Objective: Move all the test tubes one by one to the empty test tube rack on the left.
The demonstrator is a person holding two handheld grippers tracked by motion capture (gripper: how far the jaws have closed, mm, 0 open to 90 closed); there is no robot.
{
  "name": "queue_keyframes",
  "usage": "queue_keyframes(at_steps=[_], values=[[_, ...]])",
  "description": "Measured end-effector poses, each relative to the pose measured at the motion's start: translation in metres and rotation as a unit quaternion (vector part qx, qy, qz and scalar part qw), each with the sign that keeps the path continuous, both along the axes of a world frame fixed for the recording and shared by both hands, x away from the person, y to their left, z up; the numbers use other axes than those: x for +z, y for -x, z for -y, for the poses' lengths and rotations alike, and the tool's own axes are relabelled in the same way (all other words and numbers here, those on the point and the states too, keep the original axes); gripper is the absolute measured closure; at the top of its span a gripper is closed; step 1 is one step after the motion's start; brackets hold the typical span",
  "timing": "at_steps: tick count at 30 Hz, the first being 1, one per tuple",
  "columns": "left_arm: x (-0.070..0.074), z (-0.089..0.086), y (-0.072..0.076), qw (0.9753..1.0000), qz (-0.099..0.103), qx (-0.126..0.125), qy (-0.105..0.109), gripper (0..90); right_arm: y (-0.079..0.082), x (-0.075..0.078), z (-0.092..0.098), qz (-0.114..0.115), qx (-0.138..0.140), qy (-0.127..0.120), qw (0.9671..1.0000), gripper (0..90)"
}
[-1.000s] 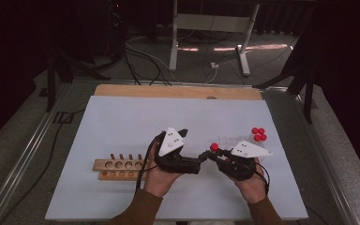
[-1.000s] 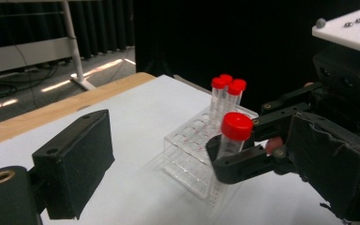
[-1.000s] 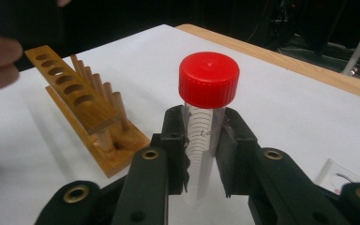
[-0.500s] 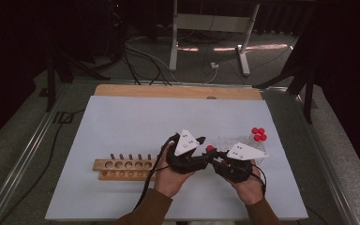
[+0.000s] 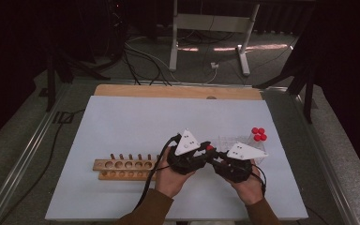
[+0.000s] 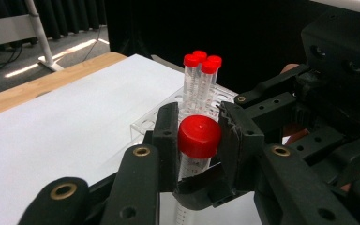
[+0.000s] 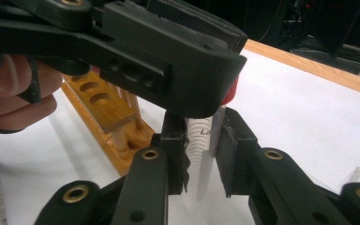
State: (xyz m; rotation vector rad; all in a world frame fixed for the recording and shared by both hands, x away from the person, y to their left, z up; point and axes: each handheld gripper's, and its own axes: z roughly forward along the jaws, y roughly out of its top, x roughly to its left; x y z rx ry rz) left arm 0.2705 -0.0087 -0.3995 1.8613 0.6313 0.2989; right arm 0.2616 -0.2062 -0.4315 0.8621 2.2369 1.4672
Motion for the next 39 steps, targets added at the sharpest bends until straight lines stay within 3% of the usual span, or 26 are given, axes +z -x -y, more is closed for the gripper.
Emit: queue_keyframes(at_steps=[3,7,10,12,17,24,30,39], values=[[0.001,-0.002,-0.001,1.0000,-0.001,0.003,0.002,71.3,0.000,0.001,0.001,-0.001,0.005,-0.006,1.0000,66.8],[0.003,-0.007,-0.002,0.9999,-0.002,0.011,0.009,71.4,-0.002,0.002,0.004,-0.009,0.015,-0.015,0.9997,42.6],[0.005,-0.013,-0.002,0.9998,-0.001,0.014,0.013,71.4,-0.002,0.002,0.008,-0.006,0.003,-0.024,0.9997,29.2],[0.007,-0.017,-0.002,0.9997,0.000,0.016,0.017,71.4,-0.003,0.003,0.010,-0.007,-0.007,-0.030,0.9995,15.5],[0.010,-0.029,0.000,0.9996,0.002,0.020,0.020,71.4,-0.003,0.006,0.017,-0.002,-0.024,-0.031,0.9992,2.0],[0.016,-0.047,0.001,0.9992,0.005,0.030,0.026,71.4,-0.003,0.010,0.031,0.007,-0.019,-0.041,0.9990,0.0],[0.020,-0.061,0.004,0.9989,0.009,0.040,0.023,71.4,-0.002,0.014,0.045,0.015,-0.033,-0.048,0.9982,0.0],[0.024,-0.096,0.009,0.9971,0.016,0.070,0.025,71.4,-0.002,0.021,0.067,0.027,-0.056,-0.066,0.9959,0.0]])
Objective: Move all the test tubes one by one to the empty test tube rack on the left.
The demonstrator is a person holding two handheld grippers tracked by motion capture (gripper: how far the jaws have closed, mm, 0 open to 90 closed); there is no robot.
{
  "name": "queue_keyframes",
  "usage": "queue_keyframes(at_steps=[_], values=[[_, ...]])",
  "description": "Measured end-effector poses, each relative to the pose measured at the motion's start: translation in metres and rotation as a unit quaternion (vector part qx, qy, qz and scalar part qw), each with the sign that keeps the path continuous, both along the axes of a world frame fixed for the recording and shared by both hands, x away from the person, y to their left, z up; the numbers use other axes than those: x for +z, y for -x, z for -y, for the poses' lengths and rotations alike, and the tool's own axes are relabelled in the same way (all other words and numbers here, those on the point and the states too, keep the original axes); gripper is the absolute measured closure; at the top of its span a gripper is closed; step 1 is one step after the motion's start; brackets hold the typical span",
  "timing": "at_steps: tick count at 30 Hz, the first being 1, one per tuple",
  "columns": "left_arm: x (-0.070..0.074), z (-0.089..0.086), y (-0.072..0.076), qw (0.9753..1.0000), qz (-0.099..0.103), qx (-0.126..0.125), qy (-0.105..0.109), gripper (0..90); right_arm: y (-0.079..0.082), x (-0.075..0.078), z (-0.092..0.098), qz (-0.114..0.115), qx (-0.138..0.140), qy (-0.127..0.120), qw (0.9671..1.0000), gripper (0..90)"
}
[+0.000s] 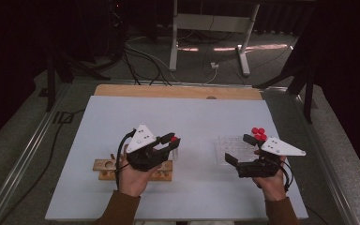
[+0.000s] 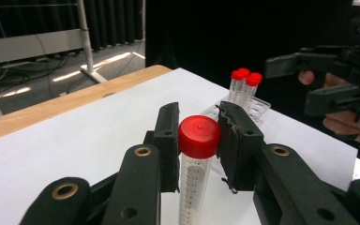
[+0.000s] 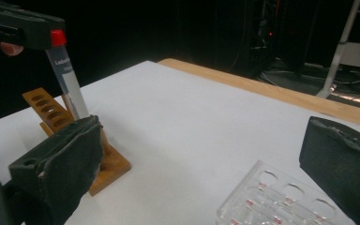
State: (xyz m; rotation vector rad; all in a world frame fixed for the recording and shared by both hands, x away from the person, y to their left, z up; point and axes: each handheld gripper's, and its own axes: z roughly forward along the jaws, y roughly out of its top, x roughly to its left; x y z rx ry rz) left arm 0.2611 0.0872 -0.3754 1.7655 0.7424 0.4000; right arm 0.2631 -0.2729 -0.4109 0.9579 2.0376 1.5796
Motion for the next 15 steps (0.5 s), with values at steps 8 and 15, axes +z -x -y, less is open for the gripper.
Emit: queue_keyframes(at_steps=[8,15], values=[[-0.001,-0.018,0.005,0.9998,-0.002,0.016,-0.011,71.3,-0.001,0.000,0.005,-0.002,-0.005,0.004,1.0000,0.0],[-0.005,-0.030,0.008,0.9996,-0.010,0.025,-0.008,71.4,-0.002,-0.001,0.007,-0.004,-0.011,0.007,0.9999,0.0]])
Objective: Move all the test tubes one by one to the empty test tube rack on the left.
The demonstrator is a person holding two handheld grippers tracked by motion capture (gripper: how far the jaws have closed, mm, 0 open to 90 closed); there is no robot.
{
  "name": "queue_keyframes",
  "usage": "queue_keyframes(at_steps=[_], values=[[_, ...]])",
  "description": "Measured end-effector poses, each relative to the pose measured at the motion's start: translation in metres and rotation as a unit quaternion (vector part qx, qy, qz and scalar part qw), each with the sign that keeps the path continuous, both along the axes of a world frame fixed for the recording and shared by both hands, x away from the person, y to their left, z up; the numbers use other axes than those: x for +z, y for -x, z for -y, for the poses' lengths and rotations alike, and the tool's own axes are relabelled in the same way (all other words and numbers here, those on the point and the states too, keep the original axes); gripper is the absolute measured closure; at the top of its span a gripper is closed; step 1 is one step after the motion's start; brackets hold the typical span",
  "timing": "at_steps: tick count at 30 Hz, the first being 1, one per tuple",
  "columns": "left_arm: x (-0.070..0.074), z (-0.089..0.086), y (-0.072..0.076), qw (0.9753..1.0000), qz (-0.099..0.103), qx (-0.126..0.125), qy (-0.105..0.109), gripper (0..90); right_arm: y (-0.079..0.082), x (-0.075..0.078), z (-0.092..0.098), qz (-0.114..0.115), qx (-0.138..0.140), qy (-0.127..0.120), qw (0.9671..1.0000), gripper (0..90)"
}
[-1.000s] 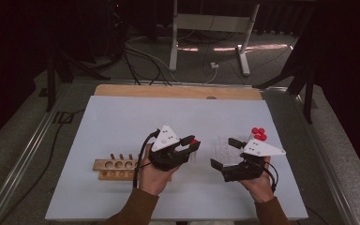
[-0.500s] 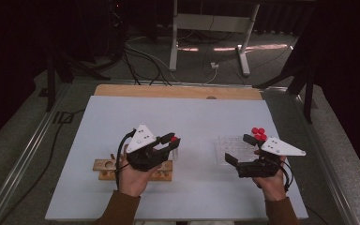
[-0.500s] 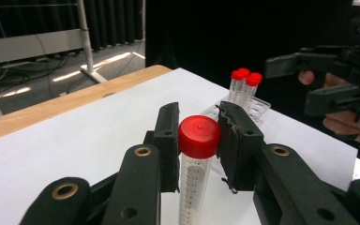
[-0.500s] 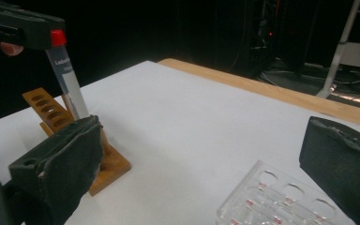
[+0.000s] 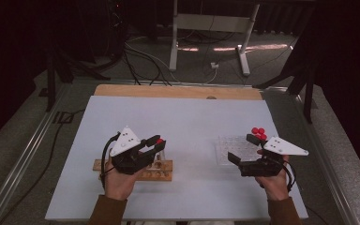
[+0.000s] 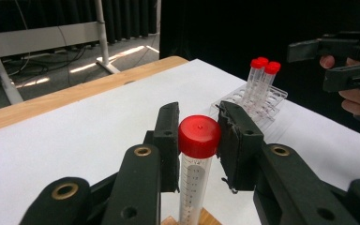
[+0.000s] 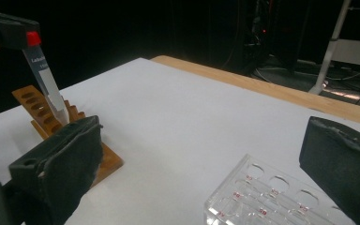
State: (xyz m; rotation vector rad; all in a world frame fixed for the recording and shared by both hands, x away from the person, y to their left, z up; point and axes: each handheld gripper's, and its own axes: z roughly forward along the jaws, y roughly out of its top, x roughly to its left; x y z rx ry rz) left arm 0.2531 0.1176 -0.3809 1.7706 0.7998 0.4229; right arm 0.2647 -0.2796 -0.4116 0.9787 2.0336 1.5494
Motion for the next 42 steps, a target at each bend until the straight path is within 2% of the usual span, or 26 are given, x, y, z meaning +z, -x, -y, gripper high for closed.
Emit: queue_keyframes(at_steps=[15,19,23,26,28,42], values=[[0.003,-0.008,0.009,1.0000,0.000,0.004,-0.004,71.4,0.001,0.000,0.006,0.000,-0.006,-0.003,1.0000,0.0],[-0.007,-0.008,0.008,0.9998,-0.009,0.004,-0.015,71.3,0.002,0.001,0.006,0.002,-0.005,-0.002,1.0000,0.0],[-0.024,-0.006,0.006,0.9994,-0.024,0.004,-0.025,71.3,0.003,0.001,0.006,0.003,-0.004,0.001,1.0000,0.0],[-0.031,-0.004,0.005,0.9991,-0.031,0.003,-0.028,71.2,0.004,-0.001,0.007,0.001,-0.004,0.002,1.0000,0.0],[-0.039,0.000,0.004,0.9985,-0.035,-0.001,-0.042,71.3,0.004,-0.001,0.008,-0.001,-0.004,0.001,1.0000,0.0],[-0.055,-0.003,0.005,0.9980,-0.037,-0.007,-0.051,71.2,0.006,-0.001,0.010,0.002,-0.002,0.001,1.0000,0.0]])
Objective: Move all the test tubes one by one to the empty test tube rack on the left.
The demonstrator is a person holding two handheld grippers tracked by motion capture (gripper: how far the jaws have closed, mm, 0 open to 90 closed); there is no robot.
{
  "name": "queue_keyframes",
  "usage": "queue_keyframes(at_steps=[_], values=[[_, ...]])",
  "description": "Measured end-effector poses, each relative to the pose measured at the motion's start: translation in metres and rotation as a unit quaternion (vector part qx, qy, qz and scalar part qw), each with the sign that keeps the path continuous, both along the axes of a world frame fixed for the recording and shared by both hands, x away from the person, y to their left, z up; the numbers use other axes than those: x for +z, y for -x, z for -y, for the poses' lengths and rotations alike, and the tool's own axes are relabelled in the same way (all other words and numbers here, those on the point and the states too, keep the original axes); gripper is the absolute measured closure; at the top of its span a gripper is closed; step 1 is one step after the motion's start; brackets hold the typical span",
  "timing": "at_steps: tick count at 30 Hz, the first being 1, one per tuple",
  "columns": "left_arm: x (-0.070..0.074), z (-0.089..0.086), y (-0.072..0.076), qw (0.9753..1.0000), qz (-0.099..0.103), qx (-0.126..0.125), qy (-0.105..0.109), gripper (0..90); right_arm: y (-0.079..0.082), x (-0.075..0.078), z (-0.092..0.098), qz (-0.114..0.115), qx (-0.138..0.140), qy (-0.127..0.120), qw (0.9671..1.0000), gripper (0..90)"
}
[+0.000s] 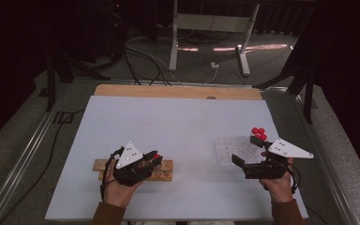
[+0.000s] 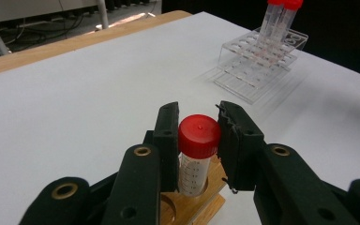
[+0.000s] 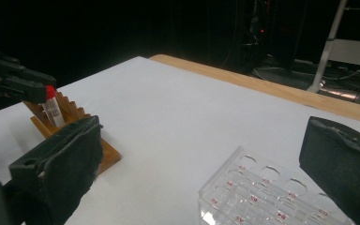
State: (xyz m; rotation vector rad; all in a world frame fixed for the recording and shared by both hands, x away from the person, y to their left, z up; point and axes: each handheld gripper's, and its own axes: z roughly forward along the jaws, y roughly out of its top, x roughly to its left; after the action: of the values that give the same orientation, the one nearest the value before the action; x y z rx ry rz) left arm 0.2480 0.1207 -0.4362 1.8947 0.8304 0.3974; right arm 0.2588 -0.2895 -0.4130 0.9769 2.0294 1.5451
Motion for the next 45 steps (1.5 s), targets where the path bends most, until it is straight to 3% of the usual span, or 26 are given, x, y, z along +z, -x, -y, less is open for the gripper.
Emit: queue_keyframes(at_steps=[12,16,17,18,20,22,24,28,29,34,36,45], values=[[-0.002,-0.002,0.003,1.0000,0.001,-0.007,0.001,69.3,0.001,0.000,0.001,0.000,0.000,0.002,1.0000,0.0],[0.001,-0.007,0.001,0.9994,0.004,-0.005,0.033,53.2,0.000,0.001,0.004,-0.001,-0.005,0.002,1.0000,0.0],[0.001,-0.007,0.001,0.9994,0.004,-0.005,0.033,48.6,-0.001,0.002,0.005,-0.001,-0.007,0.002,1.0000,0.0],[0.003,-0.012,0.001,0.9984,0.007,0.004,0.055,43.6,-0.001,0.002,0.005,0.000,-0.009,0.002,1.0000,0.0],[0.003,-0.015,0.000,0.9979,0.009,0.010,0.064,39.6,-0.001,0.003,0.006,0.000,-0.010,0.002,0.9999,0.0],[0.004,-0.020,0.000,0.9967,0.015,0.025,0.075,26.3,-0.001,0.005,0.011,0.003,-0.017,-0.004,0.9998,0.0],[0.006,-0.026,0.000,0.9947,0.022,0.052,0.086,18.6,-0.001,0.006,0.014,0.006,-0.022,-0.006,0.9997,0.0],[0.008,-0.032,-0.001,0.9923,0.030,0.068,0.099,11.2,-0.002,0.008,0.021,0.007,-0.035,-0.010,0.9993,0.0],[0.008,-0.034,-0.001,0.9918,0.032,0.071,0.101,2.0,-0.004,0.007,0.026,0.004,-0.045,-0.010,0.9989,0.0],[0.008,-0.037,-0.001,0.9910,0.042,0.079,0.100,0.5,-0.009,0.001,0.037,-0.003,-0.067,-0.016,0.9976,0.0],[0.006,-0.039,-0.001,0.9906,0.048,0.087,0.094,0.5,-0.013,-0.004,0.043,-0.007,-0.088,0.002,0.9961,0.0],[0.004,-0.045,-0.003,0.9889,0.049,0.103,0.095,0.5,-0.022,-0.016,0.058,-0.016,-0.129,0.018,0.9914,5.0]])
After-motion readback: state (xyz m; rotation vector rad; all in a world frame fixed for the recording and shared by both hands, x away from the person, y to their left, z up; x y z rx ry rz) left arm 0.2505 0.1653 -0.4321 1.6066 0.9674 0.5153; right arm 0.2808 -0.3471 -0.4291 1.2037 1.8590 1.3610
